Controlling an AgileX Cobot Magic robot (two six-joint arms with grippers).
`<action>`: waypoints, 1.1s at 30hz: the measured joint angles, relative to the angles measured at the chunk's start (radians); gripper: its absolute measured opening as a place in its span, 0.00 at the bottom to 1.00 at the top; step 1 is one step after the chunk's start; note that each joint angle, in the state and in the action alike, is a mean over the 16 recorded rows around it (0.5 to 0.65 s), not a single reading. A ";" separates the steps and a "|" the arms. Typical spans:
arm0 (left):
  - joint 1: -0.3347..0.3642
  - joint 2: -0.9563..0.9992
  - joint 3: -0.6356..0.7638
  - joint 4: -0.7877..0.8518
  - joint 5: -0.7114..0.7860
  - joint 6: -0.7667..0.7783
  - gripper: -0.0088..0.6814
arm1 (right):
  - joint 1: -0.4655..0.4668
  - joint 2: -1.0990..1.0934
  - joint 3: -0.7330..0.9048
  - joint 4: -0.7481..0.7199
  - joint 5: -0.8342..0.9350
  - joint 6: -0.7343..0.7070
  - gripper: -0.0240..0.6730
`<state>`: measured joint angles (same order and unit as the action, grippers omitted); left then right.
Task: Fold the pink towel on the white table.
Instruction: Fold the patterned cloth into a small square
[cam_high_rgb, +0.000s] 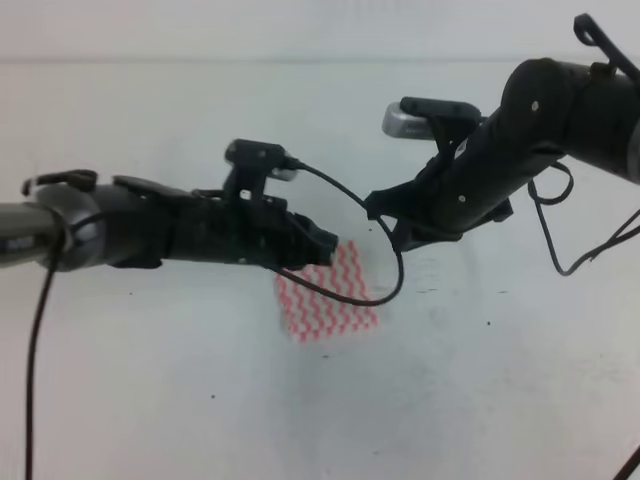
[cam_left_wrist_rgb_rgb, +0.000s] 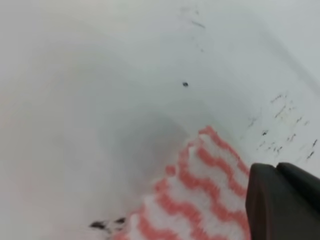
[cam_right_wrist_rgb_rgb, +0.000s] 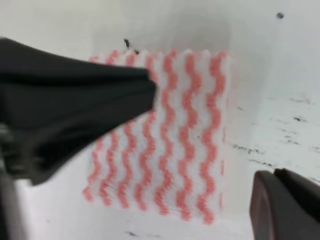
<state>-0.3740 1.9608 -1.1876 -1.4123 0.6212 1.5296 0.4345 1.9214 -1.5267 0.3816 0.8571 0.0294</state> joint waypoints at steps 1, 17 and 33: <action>-0.004 0.012 -0.006 0.002 0.001 -0.003 0.01 | -0.001 -0.005 0.000 -0.008 -0.002 0.005 0.00; -0.025 0.109 -0.030 0.015 0.057 -0.001 0.01 | -0.019 -0.034 0.000 -0.032 -0.011 0.025 0.00; -0.035 0.134 -0.054 -0.035 0.106 0.020 0.01 | -0.021 -0.033 0.000 -0.027 -0.006 0.025 0.00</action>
<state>-0.4086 2.0947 -1.2421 -1.4471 0.7268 1.5492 0.4131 1.8887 -1.5267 0.3544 0.8516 0.0543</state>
